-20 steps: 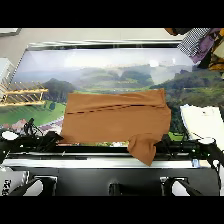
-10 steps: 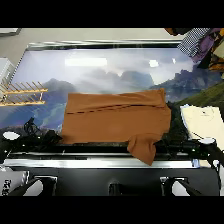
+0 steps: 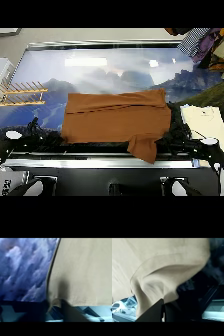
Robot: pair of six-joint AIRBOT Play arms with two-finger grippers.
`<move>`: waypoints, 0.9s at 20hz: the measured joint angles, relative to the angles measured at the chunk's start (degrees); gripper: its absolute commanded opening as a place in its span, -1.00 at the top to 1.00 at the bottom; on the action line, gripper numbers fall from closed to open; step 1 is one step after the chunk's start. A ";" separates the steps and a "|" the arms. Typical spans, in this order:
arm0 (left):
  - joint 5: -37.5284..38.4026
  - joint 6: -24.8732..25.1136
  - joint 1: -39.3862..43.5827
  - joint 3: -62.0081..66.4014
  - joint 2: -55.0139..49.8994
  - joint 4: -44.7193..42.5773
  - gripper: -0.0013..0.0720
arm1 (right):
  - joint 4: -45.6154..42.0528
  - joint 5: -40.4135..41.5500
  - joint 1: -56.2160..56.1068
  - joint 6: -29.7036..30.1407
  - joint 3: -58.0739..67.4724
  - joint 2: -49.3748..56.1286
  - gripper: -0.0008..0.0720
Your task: Fold the clothes and pants, and hang the long-sleeved shirts on hangers.
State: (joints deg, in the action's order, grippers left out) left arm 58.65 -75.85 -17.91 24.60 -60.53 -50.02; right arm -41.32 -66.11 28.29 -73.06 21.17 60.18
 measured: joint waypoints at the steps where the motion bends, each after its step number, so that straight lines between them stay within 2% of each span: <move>1: 0.17 0.09 0.02 0.00 0.00 -0.13 0.93 | 0.02 -0.04 0.00 -0.07 0.00 -0.50 0.91; 5: 1.60 0.07 -0.31 0.00 0.39 -0.28 0.93 | 0.02 -1.86 0.00 -0.46 0.00 -2.84 0.91; 9: 7.34 -1.20 -3.50 0.00 4.63 -2.45 0.93 | -1.14 -7.19 0.00 -2.80 0.00 -9.57 0.91; 13: 13.00 -6.45 -7.26 0.00 13.51 -7.17 0.93 | -4.42 -16.57 0.00 -9.16 0.00 -22.34 0.92; 18: 18.32 -10.19 -8.46 1.40 21.16 -10.49 0.93 | -7.26 -26.62 0.00 -17.70 0.33 -39.56 0.92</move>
State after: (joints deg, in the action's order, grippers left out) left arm 76.97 -86.04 -26.37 26.00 -39.38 -60.51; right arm -48.58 -92.73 28.29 -90.76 21.50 20.62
